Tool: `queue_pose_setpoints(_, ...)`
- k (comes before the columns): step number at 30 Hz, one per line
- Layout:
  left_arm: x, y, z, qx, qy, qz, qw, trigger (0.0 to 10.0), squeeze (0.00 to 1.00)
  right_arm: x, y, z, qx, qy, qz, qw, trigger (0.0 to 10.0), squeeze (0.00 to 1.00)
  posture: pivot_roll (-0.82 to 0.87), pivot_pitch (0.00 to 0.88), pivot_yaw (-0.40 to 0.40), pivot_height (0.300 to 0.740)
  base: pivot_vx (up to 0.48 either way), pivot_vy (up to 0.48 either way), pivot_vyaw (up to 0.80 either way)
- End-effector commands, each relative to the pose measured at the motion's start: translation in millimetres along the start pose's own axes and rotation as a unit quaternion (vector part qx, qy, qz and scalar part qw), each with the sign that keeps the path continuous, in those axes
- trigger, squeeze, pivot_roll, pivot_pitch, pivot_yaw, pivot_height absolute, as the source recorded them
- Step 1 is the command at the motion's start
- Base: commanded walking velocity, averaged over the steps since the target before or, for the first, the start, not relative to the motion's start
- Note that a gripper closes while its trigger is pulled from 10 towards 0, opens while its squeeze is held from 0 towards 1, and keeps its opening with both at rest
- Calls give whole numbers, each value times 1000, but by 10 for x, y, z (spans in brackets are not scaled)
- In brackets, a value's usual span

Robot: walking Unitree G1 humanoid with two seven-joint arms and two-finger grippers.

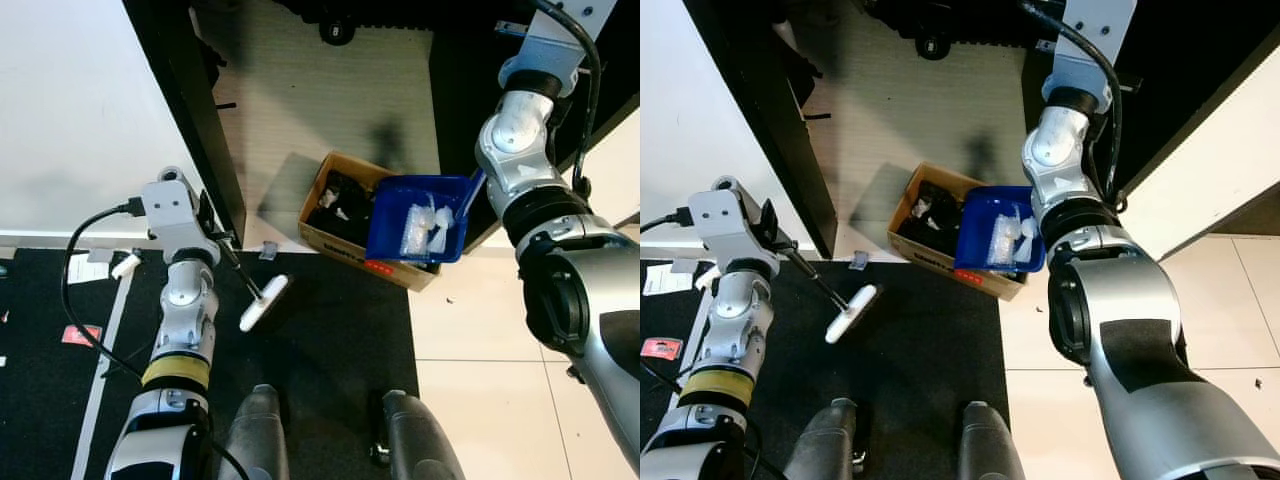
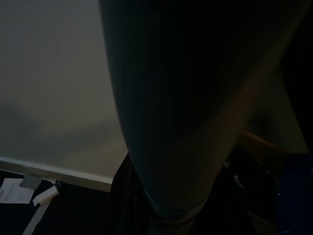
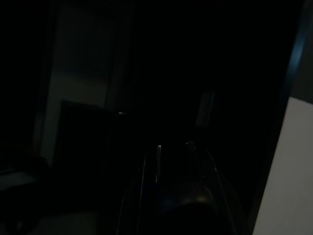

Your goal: Sweep floor

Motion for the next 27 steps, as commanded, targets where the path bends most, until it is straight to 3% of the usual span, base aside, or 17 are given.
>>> queue_pose_setpoints(1, 29, -12, 119, -17, 13, 2, 1000, 10000, 0, -130, 184, -51, 25, -4, -45, 999, 10000, 0, 23, 168, -96, 740, 0, 0, 0)
queue_pose_setpoints(10, 24, 5, 144, -19, 16, 0, 1000, 10000, 0, -262, 335, -99, 30, -19, -62, 997, 10000, 0, 20, 167, -100, 740, 0, 0, 0)
queue_pose_setpoints(15, 31, -3, 128, -18, 16, 0, 1000, 10000, 0, -190, 381, 60, 32, 17, -80, 996, 10000, 0, 21, 169, -100, 740, 0, 0, 0)
queue_pose_setpoints(16, 32, -6, 116, -18, 15, 1, 1000, 10000, 0, -116, 384, 158, 34, 35, -88, 995, 10000, 0, 21, 171, -101, 740, 0, 0, 0)
queue_pose_setpoints(21, 36, -7, 113, -18, 14, 1, 1000, 10000, 0, -20, 422, 278, 43, 57, -112, 991, 10000, 0, 22, 173, -103, 740, 0, 0, 0)
queue_pose_setpoints(22, 38, -9, 118, -19, 15, 1, 1000, 10000, 0, 75, 491, 396, 57, 82, -146, 984, 10000, 0, 22, 173, -103, 740, 0, 0, 0)
queue_pose_setpoints(26, 40, -12, 123, -19, 15, 2, 1000, 10000, 0, 146, 536, 476, 65, 100, -171, 978, 10000, 0, 23, 176, -105, 740, 0, 0, 0)
queue_pose_setpoints(27, 44, -15, 127, -19, 16, 2, 1000, 10000, 0, 241, 570, 568, 68, 122, -193, 971, 10000, 0, 23, 176, -105, 740, 0, 0, 0)
Point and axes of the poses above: a point about 5 cm out from each wrist's last joint towards the gripper, its own x axis pointing back from the gripper into the wrist, its own y axis along the axis of the wrist's last joint, z = x × y, the point moved 5 cm from there along -x, pointing out of the wrist towards the gripper, and after that the axes turned 2 degrees about x, right-handed, at the moved point
